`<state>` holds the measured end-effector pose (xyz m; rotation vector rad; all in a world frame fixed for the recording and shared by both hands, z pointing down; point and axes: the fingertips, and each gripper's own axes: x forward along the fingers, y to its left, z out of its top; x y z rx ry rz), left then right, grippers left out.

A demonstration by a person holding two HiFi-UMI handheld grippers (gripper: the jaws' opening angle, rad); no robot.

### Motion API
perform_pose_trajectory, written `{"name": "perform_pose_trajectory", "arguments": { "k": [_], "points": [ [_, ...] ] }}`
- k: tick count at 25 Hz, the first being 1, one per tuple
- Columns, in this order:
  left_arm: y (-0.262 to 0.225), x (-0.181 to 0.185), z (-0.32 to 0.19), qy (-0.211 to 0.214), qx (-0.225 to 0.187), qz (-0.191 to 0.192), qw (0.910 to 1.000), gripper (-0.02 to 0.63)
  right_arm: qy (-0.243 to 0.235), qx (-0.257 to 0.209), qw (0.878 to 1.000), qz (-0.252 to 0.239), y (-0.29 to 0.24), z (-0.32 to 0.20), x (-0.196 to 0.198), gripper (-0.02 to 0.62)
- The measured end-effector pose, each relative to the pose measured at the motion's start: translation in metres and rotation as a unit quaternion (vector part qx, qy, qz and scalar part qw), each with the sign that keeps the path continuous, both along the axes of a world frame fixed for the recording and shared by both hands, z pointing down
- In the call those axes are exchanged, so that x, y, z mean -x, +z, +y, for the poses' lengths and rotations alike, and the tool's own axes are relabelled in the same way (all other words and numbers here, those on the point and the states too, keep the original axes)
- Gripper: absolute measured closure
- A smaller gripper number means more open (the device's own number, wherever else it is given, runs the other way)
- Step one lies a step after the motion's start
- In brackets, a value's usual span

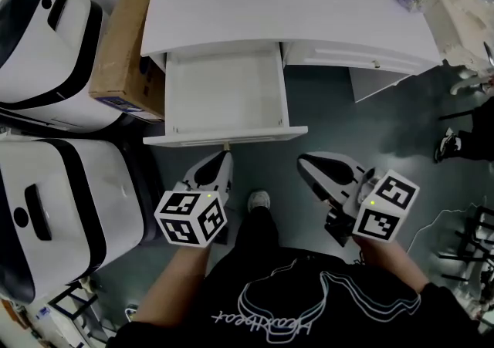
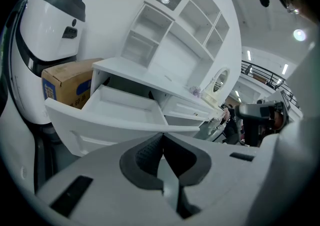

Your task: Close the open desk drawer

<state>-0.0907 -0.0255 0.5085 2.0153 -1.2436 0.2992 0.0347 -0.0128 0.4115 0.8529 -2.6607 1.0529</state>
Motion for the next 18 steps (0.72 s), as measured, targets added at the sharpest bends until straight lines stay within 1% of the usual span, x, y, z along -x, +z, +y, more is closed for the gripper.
{"name": "perform_pose_trajectory", "arguments": {
  "k": [8,18],
  "points": [
    [0.031,0.009,-0.012,-0.004,0.022,-0.023,0.9995,0.601,0.000,0.017,1.000,-0.001,0.016,-0.012,0.008,0.589],
    [0.045,0.017,-0.025,-0.004,0.038,-0.031,0.9988,0.601,0.001,0.014,1.000,-0.005,0.009,-0.028,0.021,0.589]
  ]
}}
